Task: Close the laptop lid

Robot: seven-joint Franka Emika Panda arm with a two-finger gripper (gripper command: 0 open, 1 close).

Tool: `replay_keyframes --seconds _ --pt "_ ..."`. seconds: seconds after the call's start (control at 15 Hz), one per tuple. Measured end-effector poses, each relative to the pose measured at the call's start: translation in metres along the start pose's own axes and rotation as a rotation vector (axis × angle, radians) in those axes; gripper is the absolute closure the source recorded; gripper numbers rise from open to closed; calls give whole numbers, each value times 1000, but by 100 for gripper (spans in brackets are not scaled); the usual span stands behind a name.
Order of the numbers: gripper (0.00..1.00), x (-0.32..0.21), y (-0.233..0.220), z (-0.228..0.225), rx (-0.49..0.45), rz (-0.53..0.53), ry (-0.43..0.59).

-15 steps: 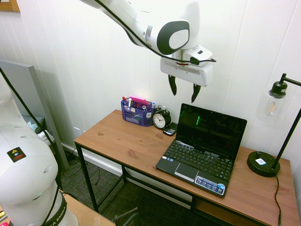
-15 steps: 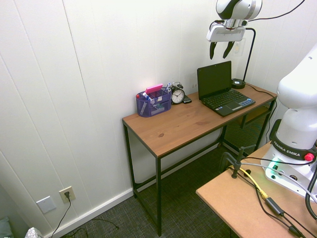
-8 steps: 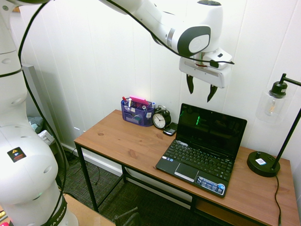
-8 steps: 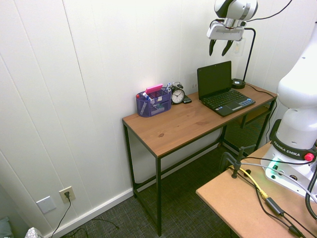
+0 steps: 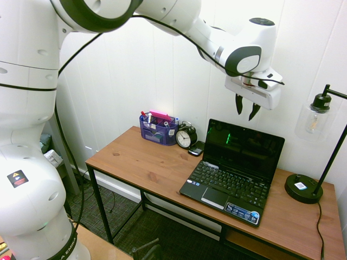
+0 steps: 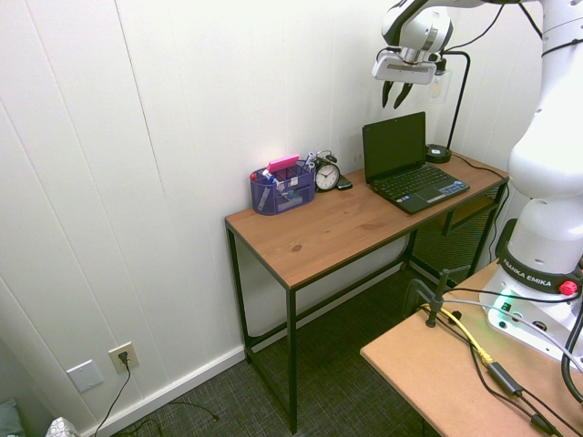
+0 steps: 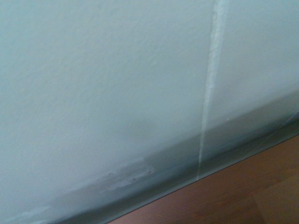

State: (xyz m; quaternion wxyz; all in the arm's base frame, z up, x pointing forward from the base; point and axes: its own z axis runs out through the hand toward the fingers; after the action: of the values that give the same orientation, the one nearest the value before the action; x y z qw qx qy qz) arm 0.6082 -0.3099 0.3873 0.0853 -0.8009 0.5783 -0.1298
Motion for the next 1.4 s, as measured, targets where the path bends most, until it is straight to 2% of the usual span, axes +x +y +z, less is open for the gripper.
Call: replay_keyframes --seconds 0.73,1.13,1.4 --pt "100 5 5 65 -83 13 -60" --pt "100 8 24 67 -141 21 -92" --pt "100 -13 47 68 -189 11 -123"
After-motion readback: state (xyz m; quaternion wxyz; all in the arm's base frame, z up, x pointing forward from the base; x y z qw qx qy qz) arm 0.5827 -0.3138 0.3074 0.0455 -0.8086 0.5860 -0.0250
